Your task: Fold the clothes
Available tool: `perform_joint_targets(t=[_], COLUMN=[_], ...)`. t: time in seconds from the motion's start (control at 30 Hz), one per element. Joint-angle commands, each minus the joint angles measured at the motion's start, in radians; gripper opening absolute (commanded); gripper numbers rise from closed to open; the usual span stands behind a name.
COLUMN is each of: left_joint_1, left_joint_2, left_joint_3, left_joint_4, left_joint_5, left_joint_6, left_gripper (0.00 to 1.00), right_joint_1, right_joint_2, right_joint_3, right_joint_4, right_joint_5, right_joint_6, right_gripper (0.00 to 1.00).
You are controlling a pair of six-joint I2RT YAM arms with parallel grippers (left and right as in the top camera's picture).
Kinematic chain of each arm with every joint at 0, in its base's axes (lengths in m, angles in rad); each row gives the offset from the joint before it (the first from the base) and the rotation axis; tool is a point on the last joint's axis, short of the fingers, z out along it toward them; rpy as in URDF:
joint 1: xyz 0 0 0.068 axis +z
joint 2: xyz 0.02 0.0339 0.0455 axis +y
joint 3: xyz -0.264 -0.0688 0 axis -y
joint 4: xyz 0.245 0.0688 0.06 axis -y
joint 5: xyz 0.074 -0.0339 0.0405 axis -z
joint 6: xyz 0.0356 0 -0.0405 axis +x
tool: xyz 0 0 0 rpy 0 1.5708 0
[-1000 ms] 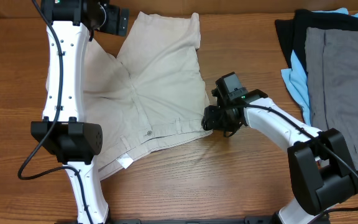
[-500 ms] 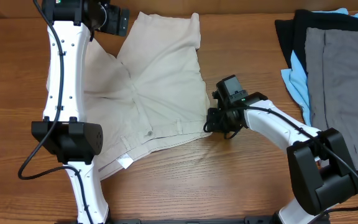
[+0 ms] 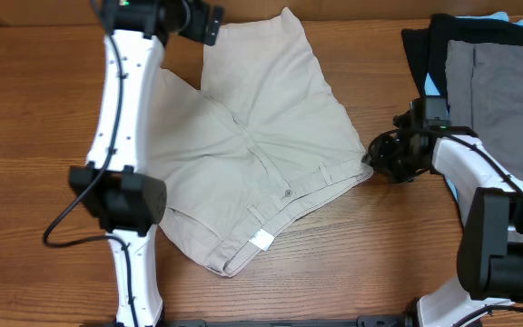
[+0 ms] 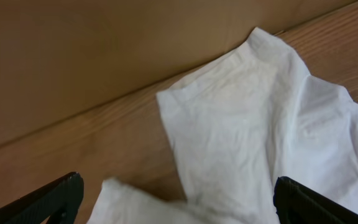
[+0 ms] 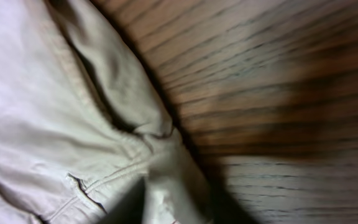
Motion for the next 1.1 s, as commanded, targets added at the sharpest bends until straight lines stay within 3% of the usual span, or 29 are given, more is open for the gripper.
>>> perform_joint_targets(t=[0.0,0.33,1.07], left_joint_1=[-0.04,-0.082,-0.09], left_joint_2=[0.11,0.295,0.462], left_joint_3=[0.005,0.005,0.003], left_joint_4=[0.049,0.131,-0.02], left_joint_5=[0.026,0.105,0.104], left_joint_6=[0.044,0.058,0.046], left_gripper=[1.0,0.96,1.0], right_joint_1=[0.006,0.006,0.008], right_joint_2=[-0.003,-0.003,-0.003], right_joint_3=[0.056,0.098,0.098], right_joint_4=[-0.016,-0.125,-0.135], right_joint_5=[-0.093,-0.092,-0.092], right_joint_6=[-0.066,-0.069,-0.068], right_gripper=[1.0,1.0,1.0])
